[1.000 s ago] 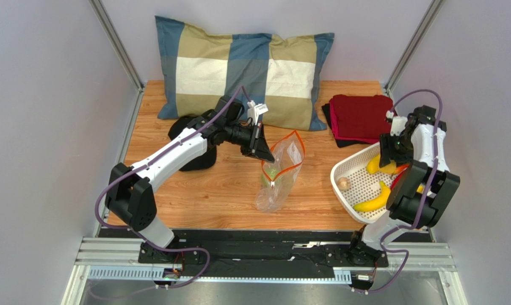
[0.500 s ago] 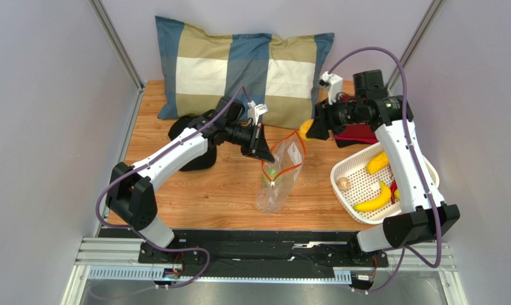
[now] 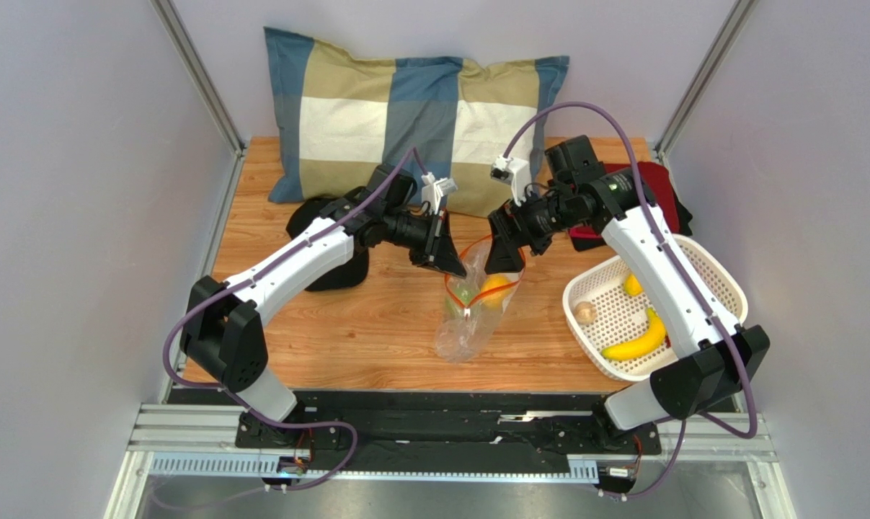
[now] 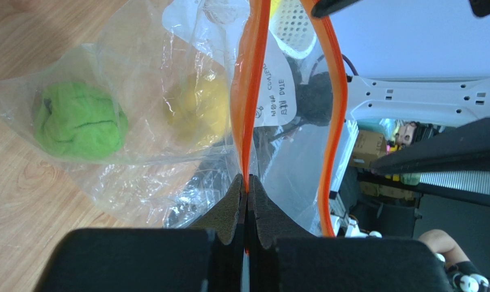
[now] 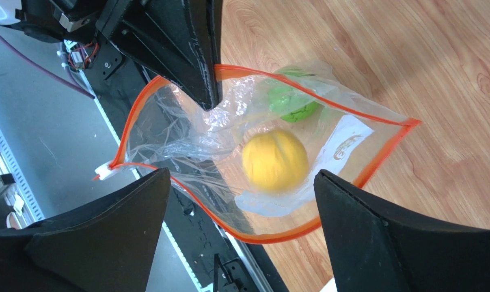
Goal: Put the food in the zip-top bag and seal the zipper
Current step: Place the fake fruit in the zipper food storage bag, then pick up the fake fruit from the bin.
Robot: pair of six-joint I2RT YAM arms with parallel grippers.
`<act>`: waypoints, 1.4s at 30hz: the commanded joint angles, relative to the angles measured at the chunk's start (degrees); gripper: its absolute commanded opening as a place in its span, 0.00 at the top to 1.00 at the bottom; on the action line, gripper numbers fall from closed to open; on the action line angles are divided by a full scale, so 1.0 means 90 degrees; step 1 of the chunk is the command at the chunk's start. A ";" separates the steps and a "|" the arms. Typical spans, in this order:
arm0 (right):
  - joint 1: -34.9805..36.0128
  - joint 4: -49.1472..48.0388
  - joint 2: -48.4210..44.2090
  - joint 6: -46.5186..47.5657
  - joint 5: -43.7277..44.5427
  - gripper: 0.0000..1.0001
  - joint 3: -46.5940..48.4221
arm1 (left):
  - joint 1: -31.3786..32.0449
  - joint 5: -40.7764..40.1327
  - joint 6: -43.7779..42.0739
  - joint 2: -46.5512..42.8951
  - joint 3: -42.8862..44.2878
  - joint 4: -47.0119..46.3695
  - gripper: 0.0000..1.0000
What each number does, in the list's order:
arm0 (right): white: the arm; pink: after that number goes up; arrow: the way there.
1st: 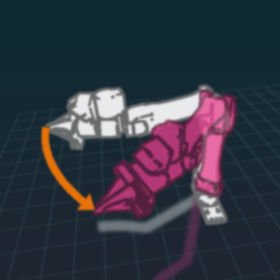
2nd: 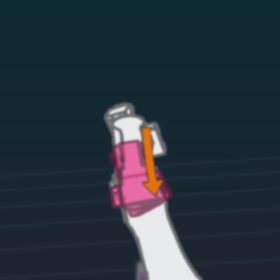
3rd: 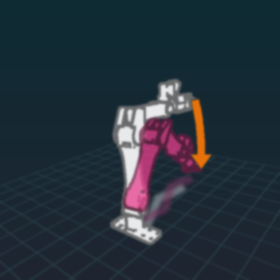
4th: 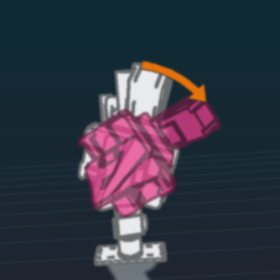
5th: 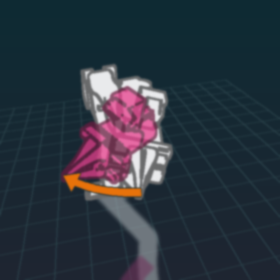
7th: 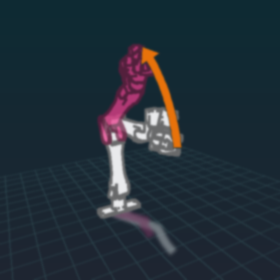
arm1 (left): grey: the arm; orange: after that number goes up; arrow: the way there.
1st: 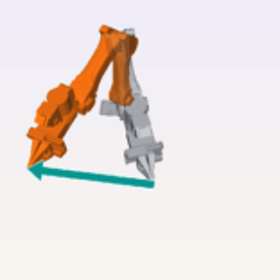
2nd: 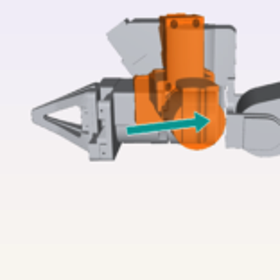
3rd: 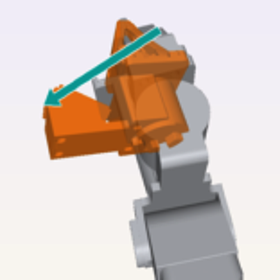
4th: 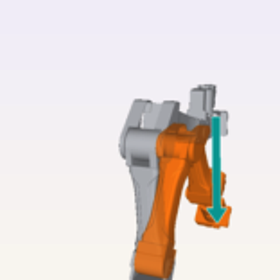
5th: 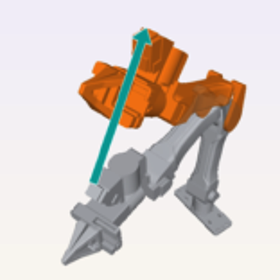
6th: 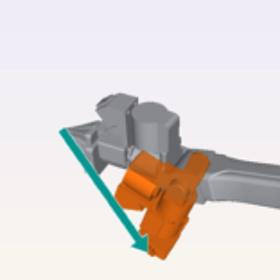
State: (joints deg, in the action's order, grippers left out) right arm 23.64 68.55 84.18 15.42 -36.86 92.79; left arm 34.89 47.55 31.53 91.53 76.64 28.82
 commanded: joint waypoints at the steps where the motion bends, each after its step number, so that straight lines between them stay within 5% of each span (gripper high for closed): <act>1: -0.0623 0.0029 -0.0388 0.0025 0.0053 0.08 0.0119 | 0.0019 -0.0029 -0.0212 -0.0169 0.0176 0.0040 1.00; 5: -0.2018 0.0166 -0.0379 -0.0131 0.0412 0.22 0.0217 | 0.0029 -0.0059 -0.0241 -0.0228 0.0166 0.0079 1.00; 8: -0.3490 -0.0077 -0.0476 -0.0597 0.1631 0.26 -0.0016 | 0.0029 -0.0068 -0.0241 -0.0238 0.0147 0.0079 1.00; 15: -0.4735 -0.1365 -0.0555 -0.1623 0.4891 0.39 -0.1334 | 0.0019 -0.0039 -0.0173 -0.0072 0.0244 0.0079 1.00; 18: -0.4940 -0.1737 -0.0312 -0.2025 0.5490 0.41 -0.1813 | 0.0019 -0.0039 -0.0163 -0.0023 0.0322 0.0070 1.00; 34: -0.5244 -0.3046 0.1222 -0.3051 0.5492 0.39 -0.2420 | 0.0029 -0.0039 -0.0271 -0.0004 0.0371 0.0157 1.00; 42: -0.5214 -0.3330 0.1447 -0.3363 0.4917 0.29 -0.2410 | 0.0029 -0.0020 -0.0261 0.0035 0.0351 0.0128 1.00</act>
State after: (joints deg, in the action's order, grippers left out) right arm -23.44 42.17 96.95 -12.12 10.09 70.15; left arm 34.89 47.22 30.26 91.53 77.71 30.61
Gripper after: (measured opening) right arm 0.697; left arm 0.010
